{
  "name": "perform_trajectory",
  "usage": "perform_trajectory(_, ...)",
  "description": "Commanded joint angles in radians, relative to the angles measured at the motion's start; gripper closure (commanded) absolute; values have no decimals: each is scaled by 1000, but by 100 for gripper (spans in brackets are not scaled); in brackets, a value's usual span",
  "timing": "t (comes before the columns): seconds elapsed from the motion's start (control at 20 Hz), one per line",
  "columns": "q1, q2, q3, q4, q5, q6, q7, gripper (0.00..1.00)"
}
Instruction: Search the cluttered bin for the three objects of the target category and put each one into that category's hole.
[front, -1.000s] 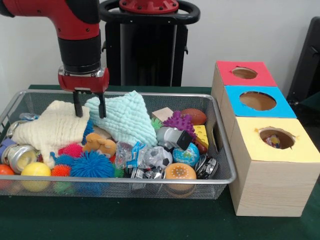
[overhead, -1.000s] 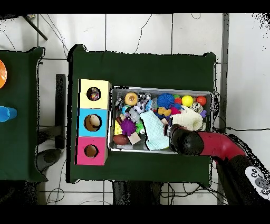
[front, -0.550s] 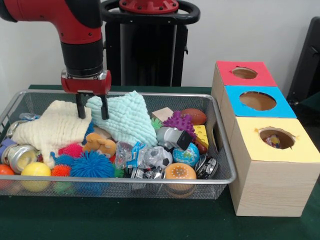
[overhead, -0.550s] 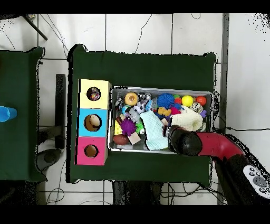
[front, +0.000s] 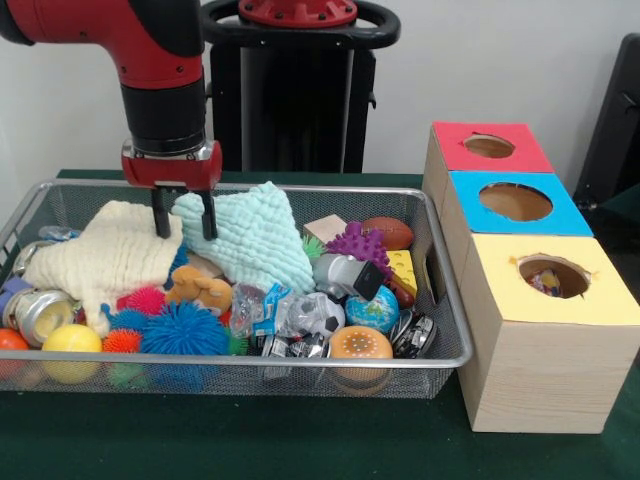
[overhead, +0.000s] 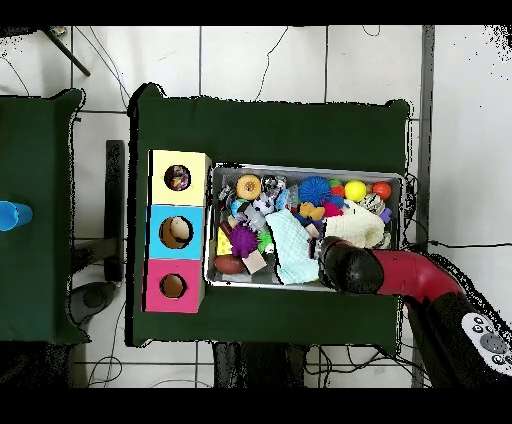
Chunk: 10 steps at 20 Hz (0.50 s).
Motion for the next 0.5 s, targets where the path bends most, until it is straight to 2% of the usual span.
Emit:
perform_trajectory(0.05,-12,26,58,-99,-53,58,-134,0)
perform_trajectory(0.3,-12,23,53,-102,-63,46,-133,0)
perform_trajectory(0.5,-21,11,62,-105,-62,81,-172,0)
